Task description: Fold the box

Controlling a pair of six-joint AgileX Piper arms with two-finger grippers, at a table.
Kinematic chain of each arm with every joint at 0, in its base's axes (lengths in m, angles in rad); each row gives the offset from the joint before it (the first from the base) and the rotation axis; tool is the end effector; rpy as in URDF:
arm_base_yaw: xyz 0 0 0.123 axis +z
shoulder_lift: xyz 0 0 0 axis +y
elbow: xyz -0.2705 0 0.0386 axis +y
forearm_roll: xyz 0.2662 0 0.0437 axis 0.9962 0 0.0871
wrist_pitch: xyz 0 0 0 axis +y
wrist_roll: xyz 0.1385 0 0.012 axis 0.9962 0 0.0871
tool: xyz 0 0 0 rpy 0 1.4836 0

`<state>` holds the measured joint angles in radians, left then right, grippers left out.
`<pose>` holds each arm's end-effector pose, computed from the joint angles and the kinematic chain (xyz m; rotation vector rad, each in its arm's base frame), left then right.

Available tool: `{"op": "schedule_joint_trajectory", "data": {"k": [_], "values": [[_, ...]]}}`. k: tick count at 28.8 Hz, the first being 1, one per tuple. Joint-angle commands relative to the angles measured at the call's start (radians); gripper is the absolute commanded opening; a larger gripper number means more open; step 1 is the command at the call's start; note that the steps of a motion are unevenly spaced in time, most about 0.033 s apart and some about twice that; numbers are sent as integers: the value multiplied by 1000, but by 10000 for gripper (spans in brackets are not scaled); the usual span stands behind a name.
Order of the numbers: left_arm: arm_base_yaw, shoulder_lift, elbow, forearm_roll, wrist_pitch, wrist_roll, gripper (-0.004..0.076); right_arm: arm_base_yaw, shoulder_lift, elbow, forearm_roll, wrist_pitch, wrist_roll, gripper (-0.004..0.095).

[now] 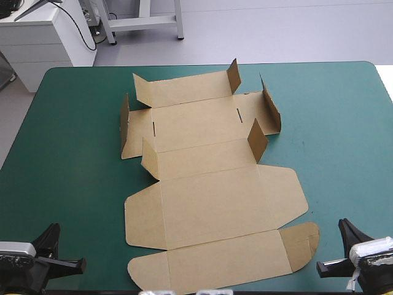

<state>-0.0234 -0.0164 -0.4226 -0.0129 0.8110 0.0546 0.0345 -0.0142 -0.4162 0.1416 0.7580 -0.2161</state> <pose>0.0846 -0.0033 0.2707 0.0706 1.8542 0.0068 0.0867 0.0165 0.2762 -0.2018 1.7938 0.0319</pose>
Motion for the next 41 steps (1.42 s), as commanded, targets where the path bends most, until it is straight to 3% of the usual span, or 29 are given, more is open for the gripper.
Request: {"op": "schedule_joint_trajectory", "data": {"k": [1,17,27,41], "values": [[-5,-3,-21,-6,-80,-8,-8,-6,-24,-29,-1,-74,1,-21],[-5,-3,-21,-6,-80,-8,-8,-6,26,-79,17,-113,32,-19],[-5,-3,-21,-6,-80,-8,-8,-6,432,-380,222,-46,-156,-19],[-5,-3,-21,-6,-80,-8,-8,-6,1018,-782,321,52,-191,-13]]}}
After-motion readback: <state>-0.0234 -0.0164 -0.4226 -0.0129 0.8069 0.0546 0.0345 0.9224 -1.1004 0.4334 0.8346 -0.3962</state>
